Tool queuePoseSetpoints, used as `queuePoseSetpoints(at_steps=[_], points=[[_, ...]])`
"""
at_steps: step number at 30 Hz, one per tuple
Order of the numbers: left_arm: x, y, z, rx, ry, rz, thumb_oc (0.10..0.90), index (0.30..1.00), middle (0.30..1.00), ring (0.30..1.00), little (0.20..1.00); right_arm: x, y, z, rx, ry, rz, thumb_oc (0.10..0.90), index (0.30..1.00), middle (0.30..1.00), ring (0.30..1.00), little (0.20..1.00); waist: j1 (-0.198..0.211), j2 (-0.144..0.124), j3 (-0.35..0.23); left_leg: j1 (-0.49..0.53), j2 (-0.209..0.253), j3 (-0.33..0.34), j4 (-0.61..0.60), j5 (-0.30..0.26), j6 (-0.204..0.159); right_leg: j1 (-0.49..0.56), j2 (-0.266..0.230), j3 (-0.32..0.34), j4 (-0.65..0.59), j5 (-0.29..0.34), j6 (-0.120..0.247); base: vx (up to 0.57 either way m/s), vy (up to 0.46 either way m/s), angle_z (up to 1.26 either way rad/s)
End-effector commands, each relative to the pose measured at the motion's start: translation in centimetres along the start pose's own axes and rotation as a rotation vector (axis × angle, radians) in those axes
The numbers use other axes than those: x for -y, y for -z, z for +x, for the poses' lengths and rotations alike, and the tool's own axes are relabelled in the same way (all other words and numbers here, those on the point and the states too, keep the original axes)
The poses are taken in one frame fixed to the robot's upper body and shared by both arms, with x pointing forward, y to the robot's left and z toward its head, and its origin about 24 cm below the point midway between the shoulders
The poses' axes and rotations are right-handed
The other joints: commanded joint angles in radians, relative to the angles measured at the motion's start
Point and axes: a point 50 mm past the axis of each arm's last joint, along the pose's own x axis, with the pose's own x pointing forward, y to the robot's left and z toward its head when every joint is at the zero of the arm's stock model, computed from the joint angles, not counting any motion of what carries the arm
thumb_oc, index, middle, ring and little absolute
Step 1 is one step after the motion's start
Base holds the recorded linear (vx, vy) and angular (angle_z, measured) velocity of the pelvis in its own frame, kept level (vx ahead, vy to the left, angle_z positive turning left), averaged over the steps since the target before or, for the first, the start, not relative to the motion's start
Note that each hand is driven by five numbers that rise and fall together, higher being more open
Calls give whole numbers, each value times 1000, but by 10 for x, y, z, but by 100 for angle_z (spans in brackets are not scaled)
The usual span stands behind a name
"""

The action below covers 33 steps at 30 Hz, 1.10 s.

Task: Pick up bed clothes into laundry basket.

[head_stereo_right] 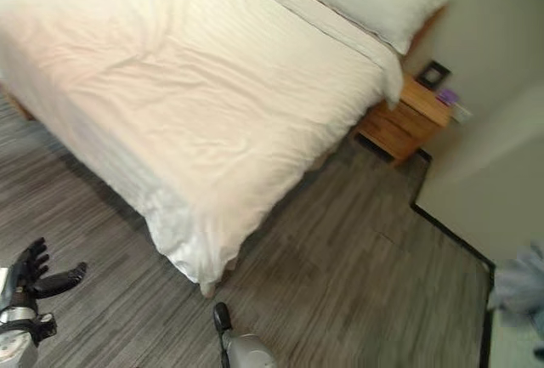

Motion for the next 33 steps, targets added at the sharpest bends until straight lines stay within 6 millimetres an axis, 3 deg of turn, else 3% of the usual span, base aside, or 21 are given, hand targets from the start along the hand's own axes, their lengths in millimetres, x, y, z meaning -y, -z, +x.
queuePoseSetpoints(at_steps=[1,2,4,6,7,8,15,16,17,18,19,21,24,25,27,28,29,30,31,32,33], points=[[-23,-106,30,417,-113,20,800,900,900,900,900,15,-27,15,65,164,158,400,300,300,300,300,-3,50,-13,28,8,28,-50,-46,21,-41,-72,-129,344,-273,-78,-225,40,-61],[-24,-107,31,420,-116,21,800,900,900,900,900,14,-28,15,66,162,161,400,300,300,300,300,-1,41,-11,19,6,45,-50,-24,23,-51,-76,-137,343,-257,-91,-139,73,-62],[-41,-135,31,527,-203,47,800,900,900,900,900,-6,-13,12,-5,142,206,400,300,300,300,300,1,66,-21,17,12,60,-50,-40,30,-16,-110,-133,395,-295,-99,-171,48,-69],[-57,-161,28,629,-325,-5,800,900,900,900,900,-56,8,-2,-147,56,305,400,300,300,300,300,17,98,-48,4,15,112,-49,-31,32,66,-176,-183,387,-301,-111,-206,-3,-113],[-59,-162,27,631,-329,-2,800,900,900,900,900,-58,7,-1,-146,53,307,400,300,300,300,300,17,93,-47,6,14,114,-49,-32,32,69,-176,-182,384,-299,-110,-100,-23,-114],[-66,-166,26,647,-368,7,800,900,900,900,900,-76,11,-7,-181,5,318,400,300,300,300,300,25,101,-59,1,16,136,-46,-26,33,99,-196,-201,374,-289,-107,-46,-9,-90],[-66,-166,26,647,-369,7,800,900,900,900,900,-76,11,-7,-180,5,318,400,300,300,300,300,24,100,-59,2,16,136,-46,-26,33,100,-196,-201,374,-289,-107,-22,-7,-36],[-69,-189,25,718,-422,26,800,900,900,900,900,-103,10,-16,-196,-84,296,400,300,300,300,300,16,127,-86,-9,18,179,-42,-14,33,145,-226,-233,360,-279,-105,-649,-449,0],[-80,-262,-10,1056,-538,17,800,900,900,900,900,-183,-13,-48,-177,-355,232,400,300,300,300,300,106,184,-134,-27,91,444,10,62,-1,284,-331,-520,213,-199,-80,-643,-457,-30],[-82,-262,-11,1058,-542,20,800,900,900,900,900,-185,-14,-49,-175,-359,233,400,300,300,300,300,114,181,-129,-19,95,453,10,65,-8,287,-324,-511,201,-192,-81,-635,-495,-126],[-78,-267,-15,1091,-526,10,800,900,900,900,900,-190,-23,-49,-144,-379,219,400,300,300,300,300,127,187,-125,-15,115,483,19,86,-22,296,-318,-557,173,-199,-89,-173,-194,-368],[-60,-277,-20,1155,-440,-48,800,900,900,900,900,-199,-31,-53,-94,-432,175,400,300,300,300,300,119,190,-118,-10,150,514,31,124,-48,296,-283,-575,130,-242,-107,-245,-358,-354],[-15,-288,-21,1208,-263,-93,800,900,900,900,900,-197,-45,-50,-7,-445,144,400,300,300,300,300,84,224,-99,-13,241,536,62,212,-112,299,-188,-509,59,-343,-157,-166,-410,-147],[-14,-288,-21,1207,-261,-94,800,900,900,900,900,-196,-44,-50,-9,-442,143,400,300,300,300,300,89,227,-97,-9,246,539,61,217,-117,300,-182,-506,59,-345,-161,-117,-347,-126],[28,-285,-23,1202,-111,-140,800,900,900,900,900,-189,-55,-47,70,-434,128,400,300,300,300,300,47,252,-78,14,290,563,79,267,-151,306,-132,-461,48,-389,-183,-90,-281,-100],[30,-285,-23,1201,-109,-142,800,900,900,900,900,-188,-54,-47,68,-431,126,400,300,300,300,300,51,257,-77,17,296,564,81,271,-156,309,-127,-459,47,-392,-186,-93,-349,-88],[55,-282,-27,1192,-19,-162,800,900,900,900,900,-188,-58,-48,107,-437,99,400,300,300,300,300,25,266,-66,29,326,570,107,291,-171,307,-98,-431,51,-418,-206,-42,-207,-84],[56,-282,-27,1191,-18,-163,800,900,900,900,900,-188,-57,-48,105,-435,98,400,300,300,300,300,29,270,-65,30,331,571,110,291,-172,307,-95,-429,52,-420,-208,-38,-324,-117],[80,-274,-29,1155,69,-185,800,900,900,900,900,-188,-59,-47,110,-426,87,400,300,300,300,300,34,273,-41,19,362,502,185,354,-187,310,-64,-394,56,-450,-226,6,-151,-114],[80,-274,-29,1156,69,-186,800,900,900,900,900,-188,-59,-47,109,-424,87,400,300,300,300,300,35,276,-39,18,368,502,189,355,-188,310,-60,-395,56,-451,-228,0,-216,-141],[89,-266,-30,1125,106,-204,800,900,900,900,900,-187,-64,-45,119,-413,95,400,300,300,300,300,49,274,-29,-1,362,419,210,369,-186,311,-51,-379,55,-460,-235,37,-236,-140]])
